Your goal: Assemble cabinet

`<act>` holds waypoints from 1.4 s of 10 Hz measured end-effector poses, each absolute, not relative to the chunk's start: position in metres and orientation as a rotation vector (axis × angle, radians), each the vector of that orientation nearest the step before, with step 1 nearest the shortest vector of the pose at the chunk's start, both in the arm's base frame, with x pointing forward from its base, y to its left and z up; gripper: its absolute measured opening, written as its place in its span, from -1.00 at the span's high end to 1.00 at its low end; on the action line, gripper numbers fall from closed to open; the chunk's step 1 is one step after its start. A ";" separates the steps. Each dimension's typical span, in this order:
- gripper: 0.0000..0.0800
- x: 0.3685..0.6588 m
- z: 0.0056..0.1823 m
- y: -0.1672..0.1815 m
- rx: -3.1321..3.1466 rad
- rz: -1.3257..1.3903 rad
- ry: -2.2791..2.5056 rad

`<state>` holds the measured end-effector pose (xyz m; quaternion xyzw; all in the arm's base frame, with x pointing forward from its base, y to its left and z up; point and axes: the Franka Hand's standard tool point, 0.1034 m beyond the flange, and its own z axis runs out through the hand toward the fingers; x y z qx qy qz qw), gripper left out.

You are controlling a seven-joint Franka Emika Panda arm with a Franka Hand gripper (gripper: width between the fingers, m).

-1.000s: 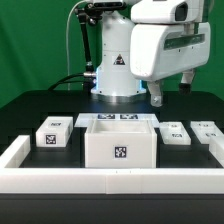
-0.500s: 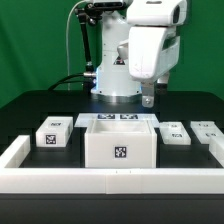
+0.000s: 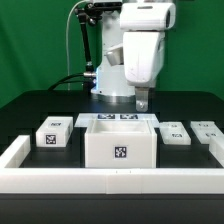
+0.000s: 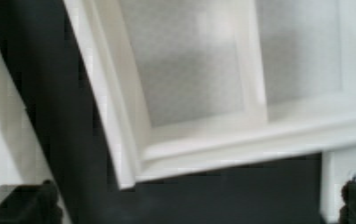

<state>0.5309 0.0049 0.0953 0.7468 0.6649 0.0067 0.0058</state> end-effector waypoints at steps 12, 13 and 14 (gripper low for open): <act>-0.99 0.502 0.076 -0.002 2.194 0.027 2.233; -0.99 0.493 0.070 -0.005 2.185 0.015 2.254; -0.99 0.486 0.066 -0.006 2.191 0.013 2.253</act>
Offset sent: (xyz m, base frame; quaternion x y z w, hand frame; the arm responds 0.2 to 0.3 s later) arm 0.0000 0.0000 0.0000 0.0000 0.0000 0.0000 1.0000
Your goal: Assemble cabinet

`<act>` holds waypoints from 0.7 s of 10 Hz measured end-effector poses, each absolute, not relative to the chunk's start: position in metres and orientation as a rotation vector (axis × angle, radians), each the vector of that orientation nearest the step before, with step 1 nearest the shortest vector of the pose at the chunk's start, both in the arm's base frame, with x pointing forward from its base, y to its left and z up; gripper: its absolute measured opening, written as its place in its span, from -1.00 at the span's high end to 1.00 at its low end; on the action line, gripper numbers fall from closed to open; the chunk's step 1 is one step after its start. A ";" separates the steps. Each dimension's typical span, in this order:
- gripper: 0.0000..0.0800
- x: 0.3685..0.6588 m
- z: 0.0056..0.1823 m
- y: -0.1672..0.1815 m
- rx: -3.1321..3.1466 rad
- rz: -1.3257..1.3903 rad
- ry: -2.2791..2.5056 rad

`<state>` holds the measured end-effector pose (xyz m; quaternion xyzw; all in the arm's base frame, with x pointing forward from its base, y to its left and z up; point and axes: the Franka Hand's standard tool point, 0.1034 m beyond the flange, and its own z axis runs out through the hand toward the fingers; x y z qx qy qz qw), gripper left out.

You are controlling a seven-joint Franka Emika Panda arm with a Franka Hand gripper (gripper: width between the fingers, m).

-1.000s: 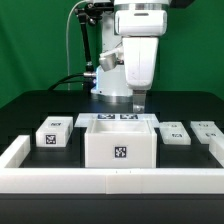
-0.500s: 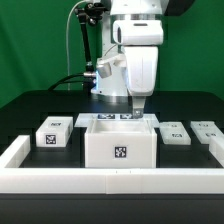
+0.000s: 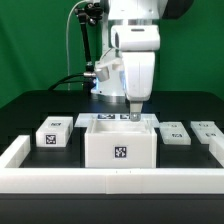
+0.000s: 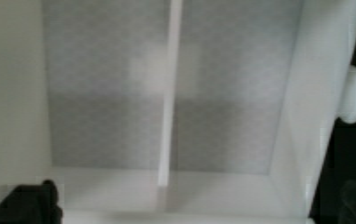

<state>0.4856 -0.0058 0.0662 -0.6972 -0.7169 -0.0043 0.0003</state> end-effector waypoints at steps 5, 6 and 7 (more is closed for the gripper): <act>-0.99 0.460 0.052 -0.005 -2.184 0.011 -2.229; -0.99 0.458 0.050 -0.006 -2.185 0.012 -2.225; -0.99 0.450 0.044 -0.008 -2.187 0.021 -2.211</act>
Offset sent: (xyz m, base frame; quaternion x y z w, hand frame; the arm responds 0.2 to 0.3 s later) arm 0.0000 0.0000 0.0000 0.0000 0.0000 0.0000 1.0000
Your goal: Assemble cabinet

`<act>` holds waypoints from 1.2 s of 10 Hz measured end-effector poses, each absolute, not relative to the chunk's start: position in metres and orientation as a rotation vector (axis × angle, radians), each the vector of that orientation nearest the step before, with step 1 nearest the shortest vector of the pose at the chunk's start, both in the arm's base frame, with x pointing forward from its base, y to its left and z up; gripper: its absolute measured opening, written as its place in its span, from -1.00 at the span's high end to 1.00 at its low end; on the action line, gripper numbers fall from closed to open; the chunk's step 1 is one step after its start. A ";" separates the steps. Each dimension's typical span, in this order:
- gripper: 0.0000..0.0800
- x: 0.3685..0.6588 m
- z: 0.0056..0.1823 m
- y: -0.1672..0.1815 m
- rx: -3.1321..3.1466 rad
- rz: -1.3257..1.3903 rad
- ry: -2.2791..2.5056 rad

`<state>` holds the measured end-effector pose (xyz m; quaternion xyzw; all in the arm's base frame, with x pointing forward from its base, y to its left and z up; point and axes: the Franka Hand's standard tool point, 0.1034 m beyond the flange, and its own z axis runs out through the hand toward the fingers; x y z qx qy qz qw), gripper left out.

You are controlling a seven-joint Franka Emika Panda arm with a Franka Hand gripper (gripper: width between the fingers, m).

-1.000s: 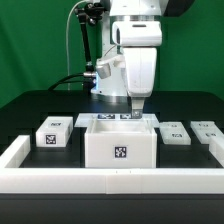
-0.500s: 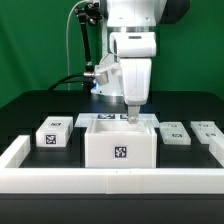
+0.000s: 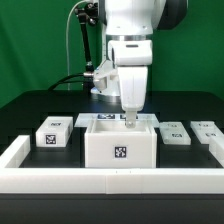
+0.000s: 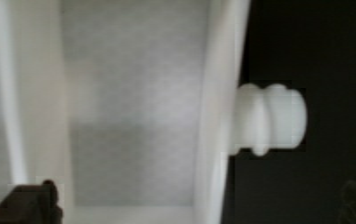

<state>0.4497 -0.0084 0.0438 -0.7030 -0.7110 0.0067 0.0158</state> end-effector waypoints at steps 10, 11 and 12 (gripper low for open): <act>0.00 0.444 0.029 -0.006 -2.219 0.033 -2.155; 0.46 0.447 0.030 -0.007 -2.220 0.035 -2.153; 0.46 0.448 0.030 -0.009 -2.223 0.036 -2.150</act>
Offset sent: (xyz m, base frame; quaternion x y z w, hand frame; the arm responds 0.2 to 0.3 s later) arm -0.0014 0.0002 -0.0154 -0.0069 0.0141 0.0000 0.9999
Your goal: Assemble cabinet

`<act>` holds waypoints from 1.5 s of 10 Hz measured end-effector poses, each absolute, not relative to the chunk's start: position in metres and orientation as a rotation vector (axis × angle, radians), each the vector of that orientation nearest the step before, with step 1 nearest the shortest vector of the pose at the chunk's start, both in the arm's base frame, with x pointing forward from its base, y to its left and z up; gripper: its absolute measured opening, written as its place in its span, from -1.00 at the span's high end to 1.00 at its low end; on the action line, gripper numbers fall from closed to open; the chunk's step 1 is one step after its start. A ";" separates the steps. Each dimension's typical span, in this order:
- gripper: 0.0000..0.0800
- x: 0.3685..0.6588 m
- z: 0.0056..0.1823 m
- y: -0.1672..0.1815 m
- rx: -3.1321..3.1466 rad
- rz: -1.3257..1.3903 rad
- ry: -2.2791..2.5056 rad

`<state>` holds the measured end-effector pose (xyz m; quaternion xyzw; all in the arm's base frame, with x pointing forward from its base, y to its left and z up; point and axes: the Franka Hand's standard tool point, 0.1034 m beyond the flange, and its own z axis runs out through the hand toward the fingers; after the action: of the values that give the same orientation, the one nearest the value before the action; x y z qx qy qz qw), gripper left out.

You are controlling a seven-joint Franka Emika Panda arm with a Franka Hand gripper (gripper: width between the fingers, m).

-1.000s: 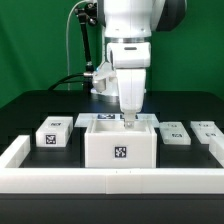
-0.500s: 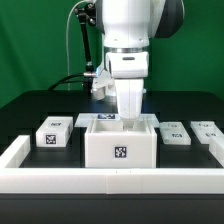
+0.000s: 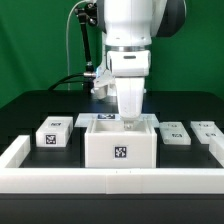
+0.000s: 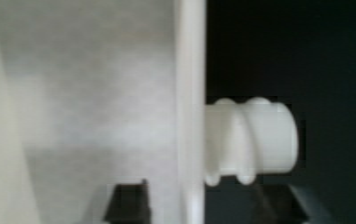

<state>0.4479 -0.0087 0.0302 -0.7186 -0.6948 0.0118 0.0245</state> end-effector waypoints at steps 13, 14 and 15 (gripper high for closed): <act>0.91 0.479 0.034 -0.010 -2.202 0.037 -2.171; 0.91 0.489 0.031 -0.006 -2.198 0.025 -2.178; 0.91 0.499 0.031 0.001 -2.196 0.007 -2.187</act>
Offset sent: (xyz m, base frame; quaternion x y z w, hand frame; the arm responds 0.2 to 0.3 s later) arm 0.0000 0.0000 0.0000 0.0000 0.0000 0.0000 1.0000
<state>0.4992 0.0006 0.0308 -0.7083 -0.7056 0.0023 0.0213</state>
